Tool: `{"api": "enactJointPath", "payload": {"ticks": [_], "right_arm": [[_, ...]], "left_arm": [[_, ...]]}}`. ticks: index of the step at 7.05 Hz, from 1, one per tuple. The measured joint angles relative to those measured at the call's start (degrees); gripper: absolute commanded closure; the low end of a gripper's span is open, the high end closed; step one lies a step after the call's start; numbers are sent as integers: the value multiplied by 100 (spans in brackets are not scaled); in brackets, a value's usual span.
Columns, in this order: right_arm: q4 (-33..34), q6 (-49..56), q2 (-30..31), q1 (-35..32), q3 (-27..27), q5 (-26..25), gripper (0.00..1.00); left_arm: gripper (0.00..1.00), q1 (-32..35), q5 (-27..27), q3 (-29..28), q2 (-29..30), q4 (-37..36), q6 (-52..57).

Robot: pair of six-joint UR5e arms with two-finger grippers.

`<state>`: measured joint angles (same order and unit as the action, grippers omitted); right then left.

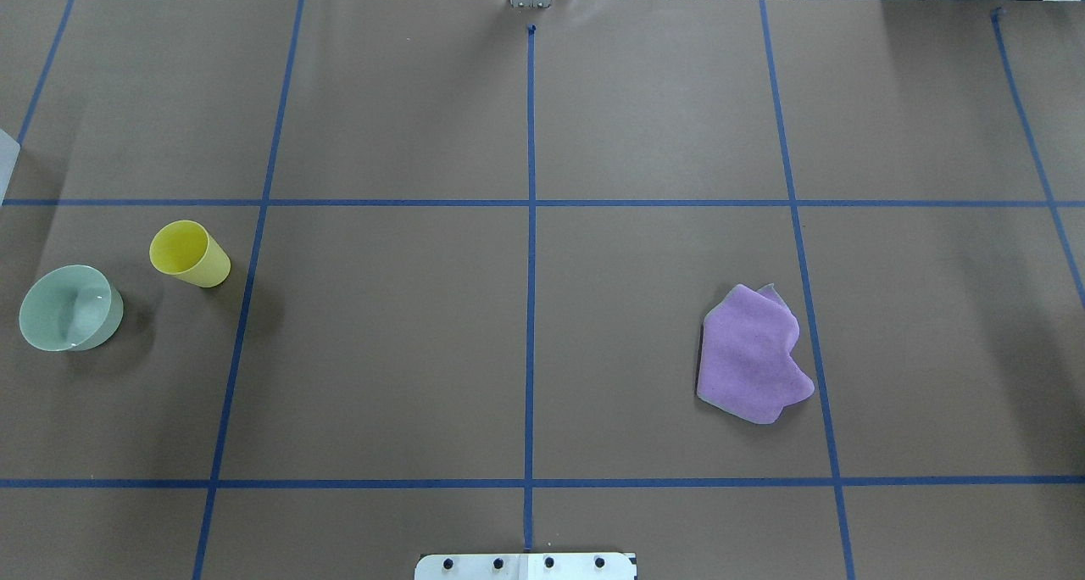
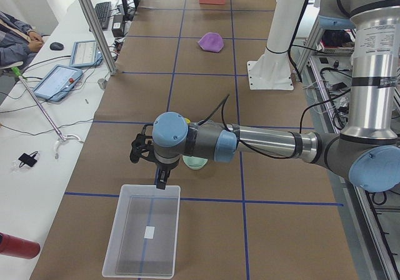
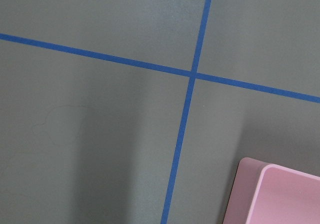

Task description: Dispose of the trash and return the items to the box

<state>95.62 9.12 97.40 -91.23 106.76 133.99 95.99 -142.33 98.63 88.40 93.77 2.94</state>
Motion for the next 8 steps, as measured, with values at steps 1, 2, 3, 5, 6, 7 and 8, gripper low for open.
{"api": "enactJointPath", "payload": {"ticks": [1,2,3,5,6,7,8], "right_arm": [[0,1,8,0,-1,-2,0],[0,-2,22,0,-5,-3,0],[2,-14,36,0,-10,-2,0],[2,-36,61,0,6,9,0],[3,-40,79,0,20,14,0],[6,-41,105,0,28,23,0],[6,-42,134,0,40,47,0]], "left_arm": [[2,3,33,54,-29,5,11],[2,6,83,111,-104,130,25],[2,0,110,127,-191,325,15],[2,-23,126,97,-322,554,15],[2,-35,120,83,-345,646,29],[2,-87,100,100,-351,677,19],[2,-154,75,127,-369,700,-76]]}}
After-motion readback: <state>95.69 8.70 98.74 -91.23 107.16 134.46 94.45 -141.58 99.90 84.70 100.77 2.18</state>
